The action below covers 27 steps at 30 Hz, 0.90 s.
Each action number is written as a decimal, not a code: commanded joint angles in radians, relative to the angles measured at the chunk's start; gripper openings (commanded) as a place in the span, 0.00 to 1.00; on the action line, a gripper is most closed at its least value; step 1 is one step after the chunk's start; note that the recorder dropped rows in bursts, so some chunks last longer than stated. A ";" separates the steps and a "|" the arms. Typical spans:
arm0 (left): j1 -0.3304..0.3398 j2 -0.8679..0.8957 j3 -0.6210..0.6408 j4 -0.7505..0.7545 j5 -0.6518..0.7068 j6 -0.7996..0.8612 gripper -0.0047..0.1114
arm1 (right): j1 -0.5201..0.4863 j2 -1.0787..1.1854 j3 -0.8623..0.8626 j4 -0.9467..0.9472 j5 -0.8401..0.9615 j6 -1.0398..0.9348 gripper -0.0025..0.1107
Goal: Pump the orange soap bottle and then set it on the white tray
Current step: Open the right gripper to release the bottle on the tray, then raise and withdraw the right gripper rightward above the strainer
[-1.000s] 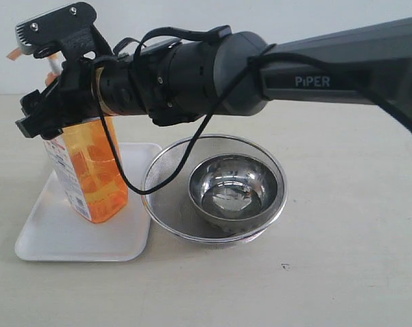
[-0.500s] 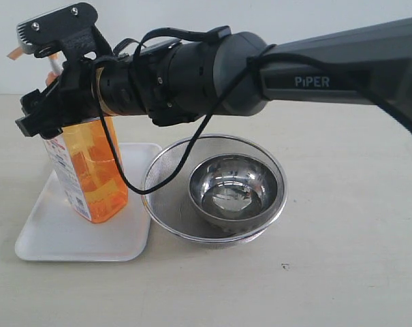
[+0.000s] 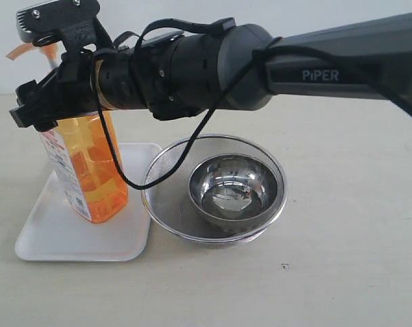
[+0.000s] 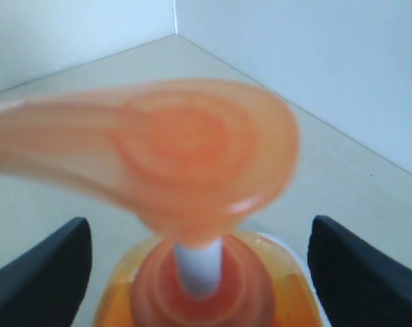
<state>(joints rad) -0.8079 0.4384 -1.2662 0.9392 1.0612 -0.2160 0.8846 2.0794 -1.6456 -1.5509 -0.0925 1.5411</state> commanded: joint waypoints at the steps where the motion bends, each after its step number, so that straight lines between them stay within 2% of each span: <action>1: -0.002 -0.004 0.006 0.000 -0.010 -0.001 0.08 | -0.006 -0.014 -0.006 -0.003 -0.042 0.004 0.71; 14: -0.002 -0.004 0.006 0.000 -0.010 -0.001 0.08 | -0.006 -0.057 -0.006 -0.136 -0.102 0.024 0.71; 17: -0.002 -0.004 0.006 0.000 -0.010 -0.001 0.08 | -0.006 -0.061 -0.006 -0.193 -0.102 0.096 0.71; 27: -0.002 -0.004 0.006 0.000 -0.010 -0.001 0.08 | -0.008 -0.077 -0.006 -0.193 -0.109 0.142 0.71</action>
<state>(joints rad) -0.8079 0.4384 -1.2662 0.9392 1.0612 -0.2160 0.8805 2.0259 -1.6456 -1.7413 -0.1988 1.6763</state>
